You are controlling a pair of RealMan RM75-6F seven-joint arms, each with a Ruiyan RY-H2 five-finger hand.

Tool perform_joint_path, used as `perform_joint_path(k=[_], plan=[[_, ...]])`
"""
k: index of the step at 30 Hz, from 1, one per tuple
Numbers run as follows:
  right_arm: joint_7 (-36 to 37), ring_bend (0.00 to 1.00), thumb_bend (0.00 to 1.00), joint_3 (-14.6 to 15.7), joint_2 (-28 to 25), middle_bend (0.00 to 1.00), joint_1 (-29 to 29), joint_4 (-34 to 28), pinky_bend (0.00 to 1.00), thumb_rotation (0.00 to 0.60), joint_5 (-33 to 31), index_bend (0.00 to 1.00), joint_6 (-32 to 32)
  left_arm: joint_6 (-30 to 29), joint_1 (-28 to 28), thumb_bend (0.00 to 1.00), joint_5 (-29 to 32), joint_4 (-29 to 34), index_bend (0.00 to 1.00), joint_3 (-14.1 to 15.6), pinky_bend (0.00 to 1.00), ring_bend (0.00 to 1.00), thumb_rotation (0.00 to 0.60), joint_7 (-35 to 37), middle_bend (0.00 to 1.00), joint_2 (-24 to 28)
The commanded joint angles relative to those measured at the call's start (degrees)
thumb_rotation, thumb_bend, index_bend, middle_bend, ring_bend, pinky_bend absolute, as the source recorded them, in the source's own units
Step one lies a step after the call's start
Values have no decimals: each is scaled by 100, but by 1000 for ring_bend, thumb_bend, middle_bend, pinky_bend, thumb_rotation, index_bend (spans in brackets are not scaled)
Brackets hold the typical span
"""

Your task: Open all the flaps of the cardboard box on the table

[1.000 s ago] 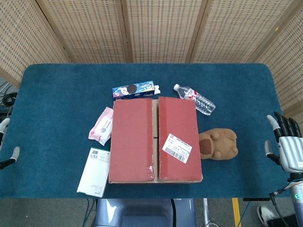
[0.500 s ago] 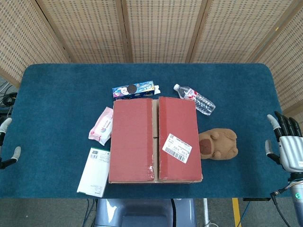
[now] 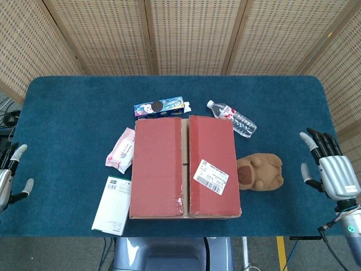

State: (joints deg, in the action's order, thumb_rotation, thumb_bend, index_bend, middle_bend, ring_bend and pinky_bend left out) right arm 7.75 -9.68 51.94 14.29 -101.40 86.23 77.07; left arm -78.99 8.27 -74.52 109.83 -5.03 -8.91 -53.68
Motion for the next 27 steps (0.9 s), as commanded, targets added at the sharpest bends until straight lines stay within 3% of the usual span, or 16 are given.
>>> perform_joint_path(k=[1, 11, 19, 27], plan=[[536, 0, 683, -36, -167, 58, 320, -95, 3, 600, 392, 69, -279, 12, 27, 433, -25, 26, 5, 4, 0, 0, 600, -48, 0, -4], [1926, 0, 997, -201, -293, 160, 1398, -125, 3, 600, 1487, 189, -773, 86, 128, 434, -45, 131, 5, 18, 0, 0, 600, -289, 0, -38], [2423, 0, 1000, -173, -269, 217, 1941, -274, 3, 600, 1793, 253, -1026, 204, 230, 435, -47, 121, 4, 30, 0, 0, 600, -408, 0, -80], [2287, 0, 1000, -123, -176, 226, 2473, -411, 4, 600, 1987, 259, -1495, 418, 366, 435, 148, 165, 4, 30, 0, 0, 600, -615, 0, -97]])
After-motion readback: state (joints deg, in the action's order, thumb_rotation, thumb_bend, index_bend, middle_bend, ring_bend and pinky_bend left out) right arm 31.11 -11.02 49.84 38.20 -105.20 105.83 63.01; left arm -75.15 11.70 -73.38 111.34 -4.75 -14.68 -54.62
